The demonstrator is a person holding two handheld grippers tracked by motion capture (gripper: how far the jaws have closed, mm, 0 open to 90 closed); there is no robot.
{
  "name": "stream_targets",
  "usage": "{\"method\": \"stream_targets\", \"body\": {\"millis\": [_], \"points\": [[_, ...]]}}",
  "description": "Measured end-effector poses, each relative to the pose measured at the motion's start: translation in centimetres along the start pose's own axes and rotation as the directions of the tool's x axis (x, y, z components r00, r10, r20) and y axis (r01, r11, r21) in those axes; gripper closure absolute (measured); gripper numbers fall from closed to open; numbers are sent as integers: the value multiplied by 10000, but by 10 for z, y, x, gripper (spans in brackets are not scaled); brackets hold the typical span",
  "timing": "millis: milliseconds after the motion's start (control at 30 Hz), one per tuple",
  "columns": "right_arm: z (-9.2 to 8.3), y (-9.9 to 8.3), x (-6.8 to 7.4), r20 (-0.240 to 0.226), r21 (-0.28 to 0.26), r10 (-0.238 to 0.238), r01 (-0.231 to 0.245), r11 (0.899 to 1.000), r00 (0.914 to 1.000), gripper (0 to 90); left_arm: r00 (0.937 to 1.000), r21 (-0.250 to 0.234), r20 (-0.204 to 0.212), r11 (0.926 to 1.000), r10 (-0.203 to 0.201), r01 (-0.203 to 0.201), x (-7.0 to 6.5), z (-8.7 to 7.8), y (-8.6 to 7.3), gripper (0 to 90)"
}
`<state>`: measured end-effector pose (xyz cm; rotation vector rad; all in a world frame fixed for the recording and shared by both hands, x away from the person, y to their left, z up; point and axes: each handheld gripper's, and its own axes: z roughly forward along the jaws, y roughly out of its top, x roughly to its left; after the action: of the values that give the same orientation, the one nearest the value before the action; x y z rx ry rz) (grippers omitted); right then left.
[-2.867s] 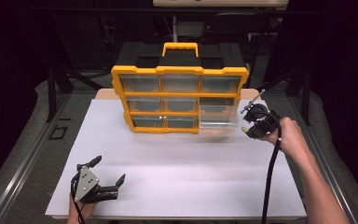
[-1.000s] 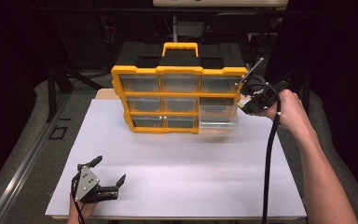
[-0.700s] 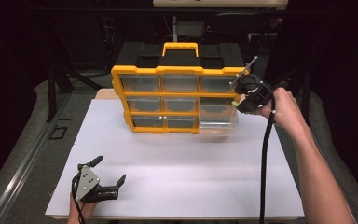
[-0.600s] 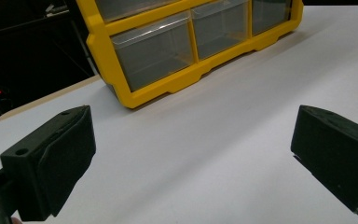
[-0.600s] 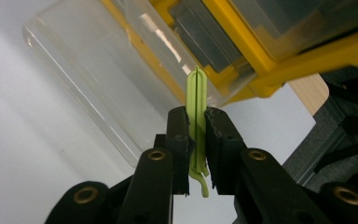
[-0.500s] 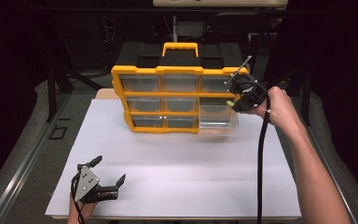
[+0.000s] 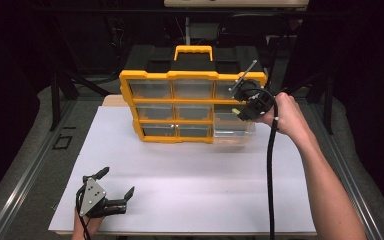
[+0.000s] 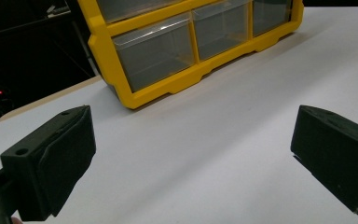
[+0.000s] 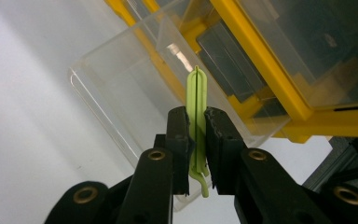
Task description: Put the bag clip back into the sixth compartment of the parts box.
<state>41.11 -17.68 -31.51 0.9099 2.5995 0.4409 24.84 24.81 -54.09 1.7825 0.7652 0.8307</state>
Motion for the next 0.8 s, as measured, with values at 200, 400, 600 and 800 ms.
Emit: {"method": "stream_targets", "body": {"millis": [200, 400, 600, 800], "points": [[13, 5, 4, -210, 21, -41, 41, 10000, 9998, 802, 10000, 10, 31, 10000, -5, 5, 0, 0, 0, 0], [28, 6, 5, -371, 151, -42, 48, 9999, 9993, 802, 10000, 14, 12, 10000, 15, -15, 0, 0, 0, 0], [38, 7, 6, -472, 349, 103, -87, 9994, 9988, 801, 10000, 2, 1, 10000, -1, 1, 0, 0, 0, 0], [48, 7, 7, -547, 422, 131, -108, 9991, 9984, 800, 10000, 5, 13, 10000, 0, 0, 1, 0, 0, 0]]}}
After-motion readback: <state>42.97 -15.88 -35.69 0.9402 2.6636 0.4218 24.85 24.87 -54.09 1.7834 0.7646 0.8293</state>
